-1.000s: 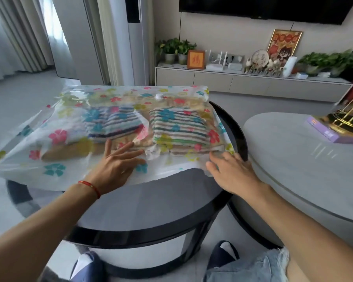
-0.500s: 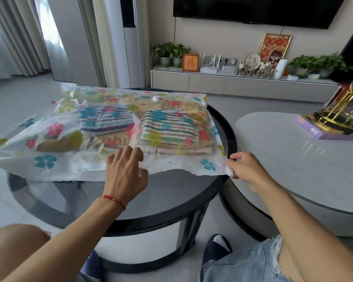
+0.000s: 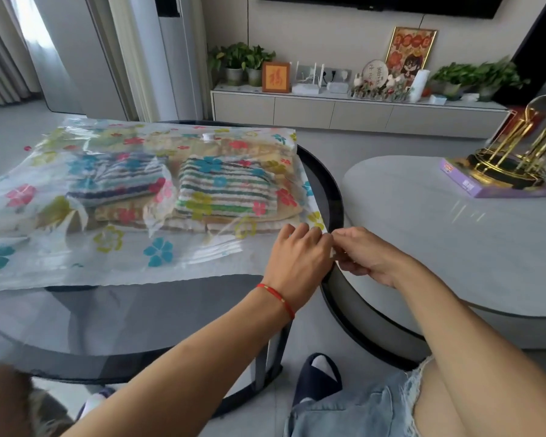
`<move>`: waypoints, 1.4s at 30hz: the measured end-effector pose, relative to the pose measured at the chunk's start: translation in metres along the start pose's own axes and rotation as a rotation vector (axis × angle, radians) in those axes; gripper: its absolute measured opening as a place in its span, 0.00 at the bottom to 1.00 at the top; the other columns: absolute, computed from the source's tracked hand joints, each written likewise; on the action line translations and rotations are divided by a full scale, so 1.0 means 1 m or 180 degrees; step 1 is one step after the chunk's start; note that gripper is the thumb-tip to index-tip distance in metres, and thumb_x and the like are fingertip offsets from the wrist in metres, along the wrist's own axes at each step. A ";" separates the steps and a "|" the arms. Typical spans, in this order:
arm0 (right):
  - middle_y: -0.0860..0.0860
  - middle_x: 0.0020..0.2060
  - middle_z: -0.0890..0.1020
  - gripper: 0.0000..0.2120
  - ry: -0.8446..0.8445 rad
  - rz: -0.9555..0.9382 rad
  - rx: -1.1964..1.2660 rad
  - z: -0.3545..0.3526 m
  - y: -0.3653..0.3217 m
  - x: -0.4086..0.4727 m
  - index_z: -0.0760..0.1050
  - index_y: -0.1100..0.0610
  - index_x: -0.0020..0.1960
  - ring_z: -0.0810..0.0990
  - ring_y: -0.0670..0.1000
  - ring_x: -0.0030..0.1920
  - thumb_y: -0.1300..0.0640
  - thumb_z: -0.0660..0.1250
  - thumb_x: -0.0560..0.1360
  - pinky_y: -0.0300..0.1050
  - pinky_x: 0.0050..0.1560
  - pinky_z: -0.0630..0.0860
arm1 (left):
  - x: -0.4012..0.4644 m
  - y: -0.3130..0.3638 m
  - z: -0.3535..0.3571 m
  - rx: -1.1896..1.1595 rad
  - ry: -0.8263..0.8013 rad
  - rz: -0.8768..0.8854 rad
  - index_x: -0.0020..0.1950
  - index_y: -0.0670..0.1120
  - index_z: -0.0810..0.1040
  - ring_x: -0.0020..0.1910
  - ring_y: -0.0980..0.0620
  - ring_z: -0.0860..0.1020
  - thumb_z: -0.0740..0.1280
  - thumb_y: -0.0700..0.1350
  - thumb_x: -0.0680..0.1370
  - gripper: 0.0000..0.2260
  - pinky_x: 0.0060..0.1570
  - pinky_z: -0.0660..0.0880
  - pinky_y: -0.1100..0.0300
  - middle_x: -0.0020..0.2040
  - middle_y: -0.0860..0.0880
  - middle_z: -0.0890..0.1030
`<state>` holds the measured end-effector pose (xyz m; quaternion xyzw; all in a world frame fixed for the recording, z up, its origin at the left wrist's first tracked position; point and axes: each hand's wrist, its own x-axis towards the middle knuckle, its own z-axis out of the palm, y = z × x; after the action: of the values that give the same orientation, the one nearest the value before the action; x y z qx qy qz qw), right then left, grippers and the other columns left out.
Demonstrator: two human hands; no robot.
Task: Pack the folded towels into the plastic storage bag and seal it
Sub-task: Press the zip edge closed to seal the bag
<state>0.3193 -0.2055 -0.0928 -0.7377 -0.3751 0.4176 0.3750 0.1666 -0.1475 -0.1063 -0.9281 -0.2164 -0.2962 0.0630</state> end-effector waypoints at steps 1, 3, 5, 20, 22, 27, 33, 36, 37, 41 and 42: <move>0.45 0.27 0.69 0.20 -0.0056 -0.0064 -0.0085 -0.001 0.001 0.001 0.70 0.48 0.28 0.63 0.46 0.25 0.53 0.61 0.79 0.38 0.23 0.55 | 0.001 -0.002 0.004 -0.0063 0.0056 -0.0012 0.36 0.45 0.79 0.34 0.46 0.75 0.74 0.42 0.69 0.05 0.36 0.72 0.52 0.32 0.49 0.77; 0.45 0.26 0.67 0.18 -0.0054 -0.0241 -0.0319 -0.002 0.001 0.004 0.68 0.49 0.29 0.61 0.47 0.26 0.52 0.61 0.77 0.39 0.24 0.56 | 0.001 -0.005 0.010 -0.0265 0.0196 0.0024 0.34 0.44 0.78 0.33 0.45 0.74 0.75 0.40 0.68 0.06 0.33 0.71 0.51 0.31 0.47 0.75; 0.45 0.25 0.66 0.15 0.0076 -0.0484 -0.0670 -0.002 0.001 0.005 0.66 0.51 0.29 0.61 0.47 0.27 0.50 0.60 0.74 0.40 0.26 0.58 | 0.001 -0.004 0.014 -0.0431 0.0280 0.0121 0.33 0.42 0.77 0.32 0.44 0.73 0.75 0.38 0.67 0.08 0.32 0.70 0.51 0.31 0.46 0.75; 0.49 0.28 0.65 0.16 -0.0135 -0.0111 -0.0066 0.005 0.007 -0.001 0.67 0.51 0.34 0.60 0.46 0.25 0.51 0.63 0.80 0.39 0.23 0.54 | -0.010 -0.018 0.011 -0.0867 0.0571 0.0166 0.31 0.39 0.75 0.29 0.43 0.73 0.63 0.44 0.76 0.15 0.30 0.74 0.49 0.29 0.43 0.74; 0.47 0.27 0.67 0.18 -0.0304 -0.0052 -0.0047 0.006 0.006 -0.008 0.72 0.51 0.35 0.61 0.46 0.25 0.43 0.66 0.79 0.38 0.22 0.54 | -0.012 -0.019 0.012 -0.0867 0.0566 0.0223 0.32 0.39 0.76 0.29 0.43 0.73 0.63 0.43 0.77 0.15 0.30 0.73 0.50 0.30 0.43 0.74; 0.48 0.24 0.65 0.24 -0.0475 -0.0148 0.0456 0.010 0.009 -0.014 0.78 0.50 0.28 0.59 0.45 0.22 0.53 0.65 0.83 0.35 0.18 0.54 | -0.016 -0.020 0.011 -0.0845 0.0402 0.0239 0.33 0.40 0.77 0.32 0.43 0.73 0.71 0.42 0.75 0.12 0.34 0.72 0.50 0.31 0.44 0.75; 0.46 0.20 0.64 0.22 -0.0225 -0.0110 0.0808 0.009 0.009 -0.015 0.73 0.52 0.27 0.60 0.45 0.19 0.58 0.66 0.80 0.33 0.17 0.56 | -0.023 -0.032 0.004 -0.0711 0.0281 0.0103 0.33 0.38 0.77 0.34 0.42 0.75 0.72 0.37 0.70 0.08 0.35 0.73 0.47 0.32 0.44 0.76; 0.46 0.20 0.63 0.20 -0.0233 -0.0101 0.0776 0.005 0.009 -0.015 0.72 0.53 0.29 0.59 0.45 0.20 0.57 0.67 0.79 0.33 0.18 0.56 | -0.033 -0.047 -0.001 -0.0612 0.0191 0.0120 0.35 0.39 0.78 0.35 0.42 0.75 0.74 0.36 0.70 0.07 0.35 0.73 0.48 0.34 0.44 0.77; 0.46 0.20 0.63 0.19 -0.0232 -0.0100 0.0747 0.004 0.008 -0.016 0.72 0.53 0.30 0.59 0.45 0.20 0.57 0.67 0.79 0.34 0.19 0.56 | -0.035 -0.052 -0.003 -0.0586 0.0193 0.0142 0.35 0.39 0.78 0.36 0.42 0.75 0.75 0.36 0.70 0.07 0.36 0.73 0.48 0.34 0.44 0.77; 0.46 0.21 0.64 0.16 -0.0207 -0.0085 0.0594 0.002 0.006 -0.017 0.71 0.55 0.33 0.59 0.45 0.21 0.57 0.67 0.80 0.35 0.20 0.55 | -0.045 -0.071 -0.012 -0.0474 0.0180 0.0240 0.37 0.39 0.80 0.36 0.43 0.75 0.75 0.37 0.71 0.06 0.36 0.73 0.49 0.36 0.45 0.78; 0.46 0.21 0.64 0.16 -0.0201 -0.0075 0.0543 0.001 0.005 -0.018 0.71 0.55 0.33 0.59 0.46 0.21 0.57 0.67 0.80 0.35 0.20 0.55 | -0.047 -0.074 -0.014 -0.0440 0.0179 0.0248 0.37 0.39 0.80 0.36 0.42 0.75 0.75 0.37 0.71 0.06 0.36 0.73 0.49 0.36 0.45 0.78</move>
<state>0.3133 -0.2232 -0.0915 -0.6850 -0.3585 0.4667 0.4294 0.0925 -0.1011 -0.1230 -0.9293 -0.1574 -0.3337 0.0163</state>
